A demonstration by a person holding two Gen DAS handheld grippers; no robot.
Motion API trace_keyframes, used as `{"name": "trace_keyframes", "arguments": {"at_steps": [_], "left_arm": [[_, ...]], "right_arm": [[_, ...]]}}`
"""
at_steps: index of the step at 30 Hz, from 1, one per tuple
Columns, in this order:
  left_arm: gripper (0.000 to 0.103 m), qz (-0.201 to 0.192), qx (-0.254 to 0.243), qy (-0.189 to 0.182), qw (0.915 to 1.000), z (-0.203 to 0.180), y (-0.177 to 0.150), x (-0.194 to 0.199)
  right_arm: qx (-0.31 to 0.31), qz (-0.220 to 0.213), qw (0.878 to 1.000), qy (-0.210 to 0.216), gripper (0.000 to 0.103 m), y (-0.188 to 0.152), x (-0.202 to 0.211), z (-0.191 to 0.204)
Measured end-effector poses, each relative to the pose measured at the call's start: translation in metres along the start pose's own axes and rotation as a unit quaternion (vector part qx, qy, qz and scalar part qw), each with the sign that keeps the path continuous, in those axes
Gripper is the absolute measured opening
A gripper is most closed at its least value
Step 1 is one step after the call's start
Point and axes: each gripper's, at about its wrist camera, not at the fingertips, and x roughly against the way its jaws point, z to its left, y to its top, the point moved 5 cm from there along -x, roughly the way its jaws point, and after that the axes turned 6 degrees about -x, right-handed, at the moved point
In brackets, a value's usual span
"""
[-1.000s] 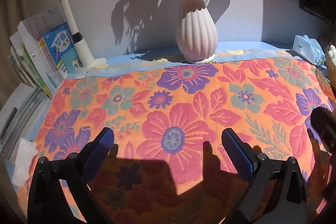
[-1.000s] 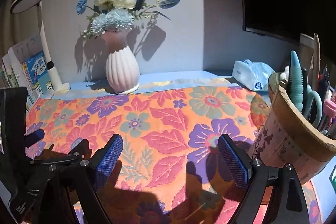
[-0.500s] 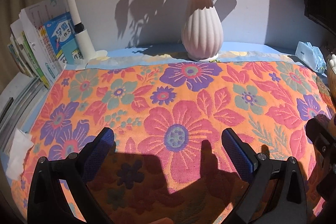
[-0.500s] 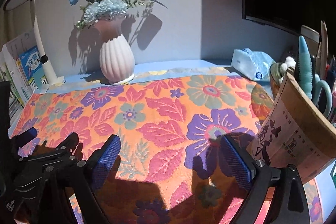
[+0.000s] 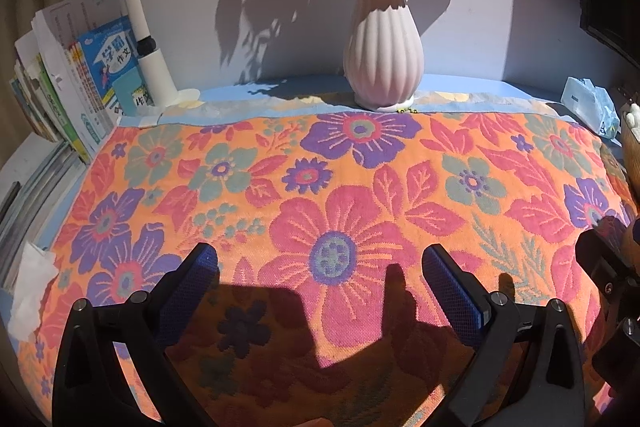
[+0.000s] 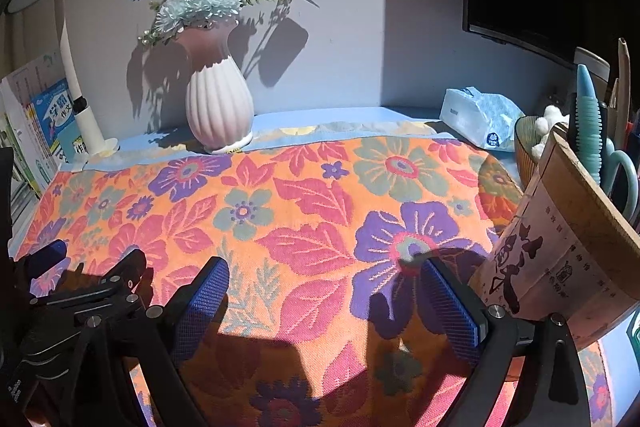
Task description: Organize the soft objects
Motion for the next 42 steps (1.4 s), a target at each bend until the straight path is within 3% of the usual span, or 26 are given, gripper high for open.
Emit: {"name": "trace_keyframes", "arguments": {"at_steps": [42], "left_arm": [[0.103, 0.005, 0.004, -0.004, 1.0, 0.0004, -0.0002, -0.0013]], "right_arm": [[0.007, 0.012, 1.0, -0.003, 0.098, -0.0032, -0.005, 0.0022]]}}
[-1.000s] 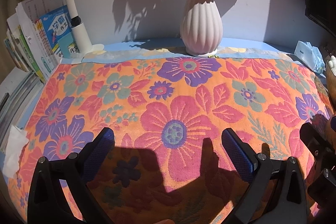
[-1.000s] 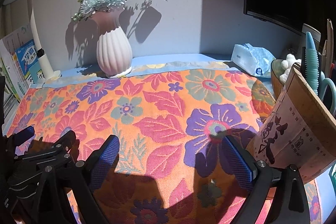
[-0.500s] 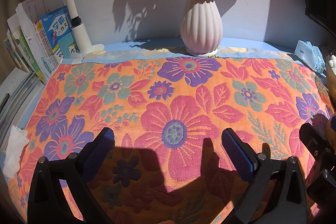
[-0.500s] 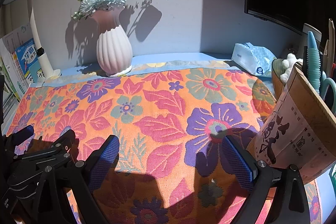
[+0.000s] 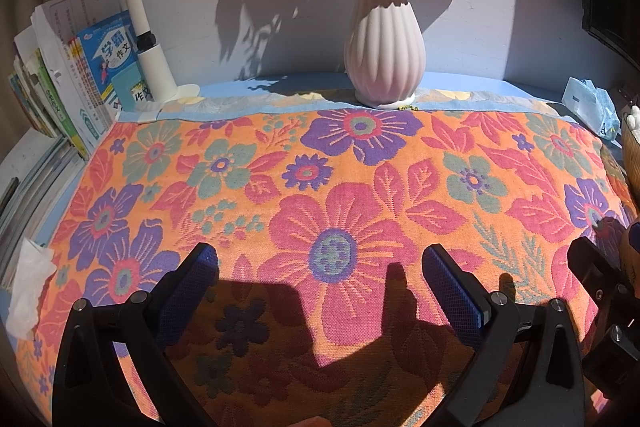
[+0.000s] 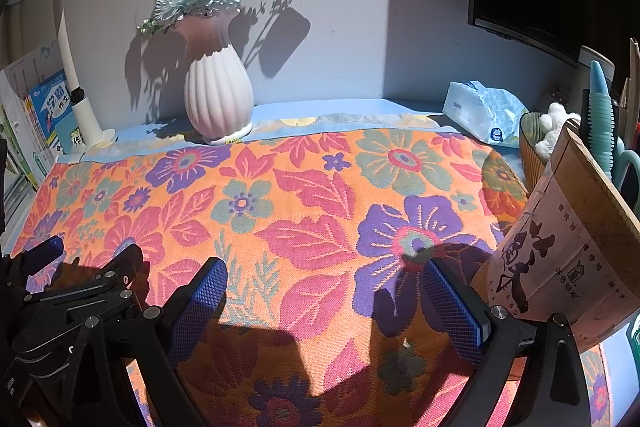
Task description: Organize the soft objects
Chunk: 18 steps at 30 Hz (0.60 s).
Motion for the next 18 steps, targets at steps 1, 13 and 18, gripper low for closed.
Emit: {"name": "trace_keyframes", "arguments": {"at_steps": [1, 13, 18], "left_arm": [[0.103, -0.001, 0.0, 0.0, 1.0, 0.0, 0.0, 0.0], [0.103, -0.006, -0.001, -0.004, 1.0, -0.001, 0.0, 0.002], [0.103, -0.027, 0.005, 0.006, 0.9996, 0.001, 0.001, 0.01]], "right_arm": [[0.0, 0.0, 1.0, 0.0, 0.098, 0.0, 0.0, 0.0], [0.0, 0.0, 1.0, 0.0, 0.098, 0.0, 0.0, 0.001], [0.0, 0.001, 1.0, 0.0, 0.098, 0.0, 0.0, 0.001]]}}
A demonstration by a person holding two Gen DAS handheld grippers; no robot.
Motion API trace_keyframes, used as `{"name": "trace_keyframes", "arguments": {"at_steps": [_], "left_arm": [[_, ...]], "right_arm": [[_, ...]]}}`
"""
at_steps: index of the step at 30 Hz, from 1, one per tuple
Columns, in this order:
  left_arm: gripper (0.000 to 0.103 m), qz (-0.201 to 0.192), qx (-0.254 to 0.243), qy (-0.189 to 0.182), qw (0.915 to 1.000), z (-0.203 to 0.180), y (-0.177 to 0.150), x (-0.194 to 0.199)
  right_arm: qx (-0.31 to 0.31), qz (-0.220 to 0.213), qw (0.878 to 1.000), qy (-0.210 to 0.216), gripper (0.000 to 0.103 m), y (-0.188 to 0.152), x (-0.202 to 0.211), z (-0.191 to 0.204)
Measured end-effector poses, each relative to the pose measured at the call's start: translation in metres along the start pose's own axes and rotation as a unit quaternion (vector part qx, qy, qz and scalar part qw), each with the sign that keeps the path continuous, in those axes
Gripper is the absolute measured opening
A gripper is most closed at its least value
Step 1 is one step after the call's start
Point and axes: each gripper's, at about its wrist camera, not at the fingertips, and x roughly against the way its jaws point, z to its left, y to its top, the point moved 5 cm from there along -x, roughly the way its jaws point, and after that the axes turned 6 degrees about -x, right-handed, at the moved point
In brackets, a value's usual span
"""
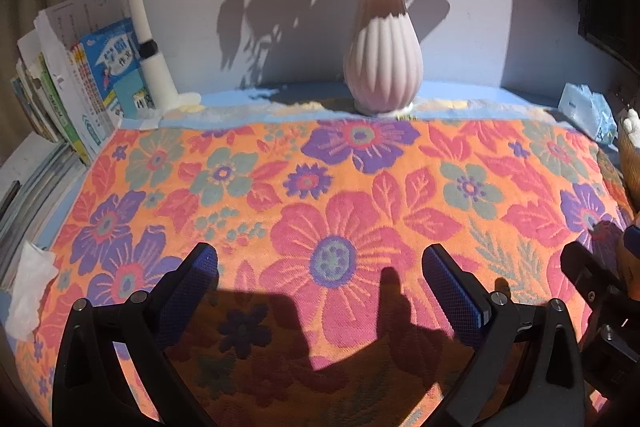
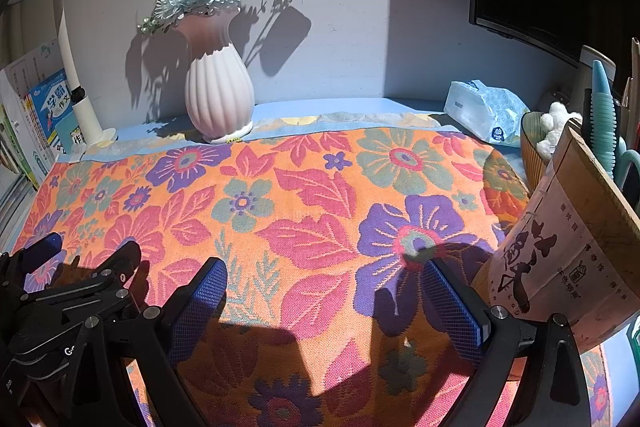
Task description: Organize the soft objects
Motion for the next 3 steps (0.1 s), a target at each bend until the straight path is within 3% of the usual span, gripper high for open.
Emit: {"name": "trace_keyframes", "arguments": {"at_steps": [3], "left_arm": [[0.103, -0.008, 0.009, -0.003, 0.9999, 0.0034, 0.0008, 0.0029]], "right_arm": [[0.0, 0.0, 1.0, 0.0, 0.098, -0.0001, 0.0, 0.0]]}}
